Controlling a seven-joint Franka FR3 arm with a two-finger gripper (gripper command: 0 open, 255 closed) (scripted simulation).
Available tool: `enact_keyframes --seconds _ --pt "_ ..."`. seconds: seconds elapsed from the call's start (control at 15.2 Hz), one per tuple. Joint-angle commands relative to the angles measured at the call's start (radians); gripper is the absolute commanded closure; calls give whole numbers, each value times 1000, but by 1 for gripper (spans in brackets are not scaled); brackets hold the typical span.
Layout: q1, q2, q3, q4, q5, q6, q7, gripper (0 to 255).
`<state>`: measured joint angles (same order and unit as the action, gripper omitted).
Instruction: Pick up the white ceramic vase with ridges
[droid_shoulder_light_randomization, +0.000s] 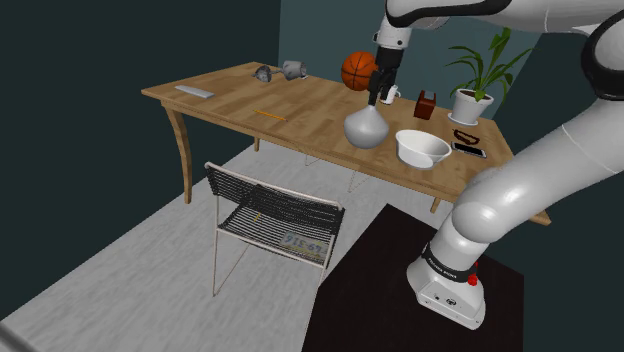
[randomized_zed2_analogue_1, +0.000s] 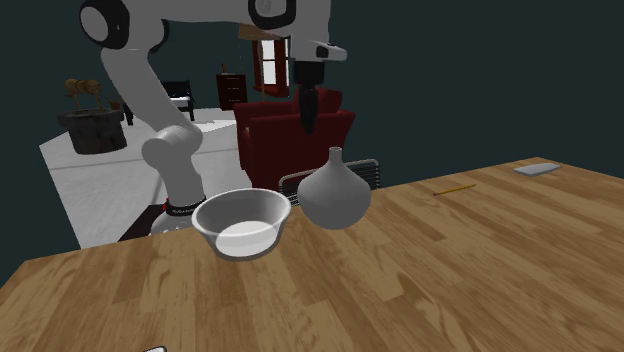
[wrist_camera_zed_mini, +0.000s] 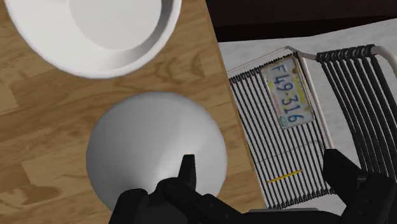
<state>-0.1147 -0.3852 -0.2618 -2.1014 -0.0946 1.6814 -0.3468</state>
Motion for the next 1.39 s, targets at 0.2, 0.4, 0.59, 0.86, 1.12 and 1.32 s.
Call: enact_keyframes --seconds 0.2,0.4,0.59,0.86,1.12,1.32 --pt "-19 160 -73 144 18 31 -88 0" --pt "-35 260 -114 244 44 36 -145 0" --pt "-42 288 -124 246 53 63 -160 0" --pt "-43 289 -125 193 53 117 -160 0" --pt "-44 290 -127 172 52 138 -162 255" --pt "-44 290 -127 171 52 139 -162 255"
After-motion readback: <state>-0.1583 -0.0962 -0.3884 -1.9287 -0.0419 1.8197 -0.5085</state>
